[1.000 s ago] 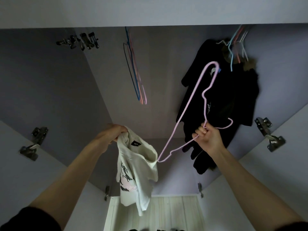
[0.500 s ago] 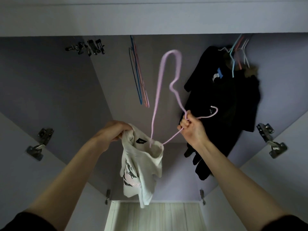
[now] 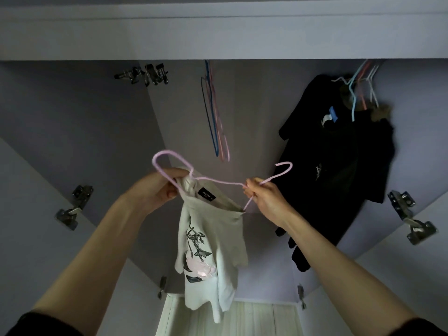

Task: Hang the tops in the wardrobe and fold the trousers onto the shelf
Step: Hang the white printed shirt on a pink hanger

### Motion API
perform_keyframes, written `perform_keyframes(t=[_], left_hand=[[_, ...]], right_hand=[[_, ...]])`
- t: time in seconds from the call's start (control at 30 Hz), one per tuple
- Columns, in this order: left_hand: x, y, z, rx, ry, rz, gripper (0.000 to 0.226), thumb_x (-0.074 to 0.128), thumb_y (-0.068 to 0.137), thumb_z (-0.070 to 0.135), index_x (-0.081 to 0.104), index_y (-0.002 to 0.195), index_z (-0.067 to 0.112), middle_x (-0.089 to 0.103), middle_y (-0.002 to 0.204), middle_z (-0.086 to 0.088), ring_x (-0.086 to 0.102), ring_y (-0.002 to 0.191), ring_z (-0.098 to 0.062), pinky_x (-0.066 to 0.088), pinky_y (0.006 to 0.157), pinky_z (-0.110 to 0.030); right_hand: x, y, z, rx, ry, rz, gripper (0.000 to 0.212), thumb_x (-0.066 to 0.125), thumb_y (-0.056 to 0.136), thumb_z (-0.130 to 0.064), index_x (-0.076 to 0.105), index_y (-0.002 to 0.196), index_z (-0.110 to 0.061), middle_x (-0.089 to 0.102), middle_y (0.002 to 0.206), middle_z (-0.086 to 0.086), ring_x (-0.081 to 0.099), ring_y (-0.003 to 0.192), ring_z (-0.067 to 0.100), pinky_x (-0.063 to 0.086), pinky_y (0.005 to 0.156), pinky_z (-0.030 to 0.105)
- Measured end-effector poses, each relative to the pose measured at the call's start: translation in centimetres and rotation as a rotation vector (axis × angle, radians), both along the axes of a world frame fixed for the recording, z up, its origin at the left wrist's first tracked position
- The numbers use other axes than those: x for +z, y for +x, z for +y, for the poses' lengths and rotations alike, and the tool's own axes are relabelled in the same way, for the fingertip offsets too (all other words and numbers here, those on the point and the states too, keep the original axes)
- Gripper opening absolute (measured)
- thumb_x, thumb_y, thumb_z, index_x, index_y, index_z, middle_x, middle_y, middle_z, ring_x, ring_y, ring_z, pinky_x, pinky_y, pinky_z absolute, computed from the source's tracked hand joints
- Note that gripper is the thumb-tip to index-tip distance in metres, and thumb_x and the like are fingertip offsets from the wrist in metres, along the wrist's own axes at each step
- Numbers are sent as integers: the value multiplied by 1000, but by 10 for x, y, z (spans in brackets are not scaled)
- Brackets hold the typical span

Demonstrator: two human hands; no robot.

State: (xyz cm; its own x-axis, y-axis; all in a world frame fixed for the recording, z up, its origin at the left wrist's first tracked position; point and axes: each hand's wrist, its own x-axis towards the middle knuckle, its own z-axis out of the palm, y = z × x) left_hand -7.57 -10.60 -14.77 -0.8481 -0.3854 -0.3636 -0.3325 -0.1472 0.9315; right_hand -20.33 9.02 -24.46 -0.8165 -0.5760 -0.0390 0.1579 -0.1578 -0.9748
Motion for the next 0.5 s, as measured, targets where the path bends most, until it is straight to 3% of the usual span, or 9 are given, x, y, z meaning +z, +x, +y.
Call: perform_keyframes(t=[0.1, 0.17, 0.27, 0.4, 0.5], left_hand=[[10, -2, 1, -5, 26, -29, 11, 49, 89, 4, 59, 89, 7, 53, 71, -3, 42, 61, -13, 27, 57, -22], [13, 0, 3, -29, -15, -39, 17, 51, 88, 3, 61, 102, 1, 53, 77, -7, 39, 62, -12, 26, 58, -22], [19, 5, 4, -64, -65, 16, 28, 51, 86, 0, 62, 111, -8, 53, 89, -15, 39, 67, -16, 27, 60, -25], [34, 10, -5, -83, -180, 92, 17, 56, 82, 1, 70, 92, 0, 60, 84, -15, 51, 74, -20, 40, 69, -28], [30, 9, -19, 50, -314, 18, 12, 61, 80, 4, 73, 82, 5, 61, 73, -9, 50, 65, -16, 38, 64, -25]], right_hand=[[-4, 8, -7, -24, -293, -328, 30, 43, 93, -3, 52, 66, -11, 42, 51, -5, 39, 53, 9, 34, 74, 24], [-8, 13, -11, -18, -340, -361, 27, 42, 94, -7, 50, 68, -11, 42, 50, -6, 38, 54, 10, 34, 74, 24], [-17, 22, -14, -42, -307, -375, 43, 42, 96, -4, 61, 59, -13, 47, 50, -5, 47, 51, 7, 36, 71, 24], [-32, 27, -7, -54, -129, -267, 34, 42, 96, -2, 50, 64, -8, 42, 52, 0, 40, 58, 13, 32, 65, 23], [-25, 12, 3, -114, 124, 12, 41, 46, 96, -3, 45, 56, -10, 44, 58, 4, 53, 71, 14, 37, 73, 27]])
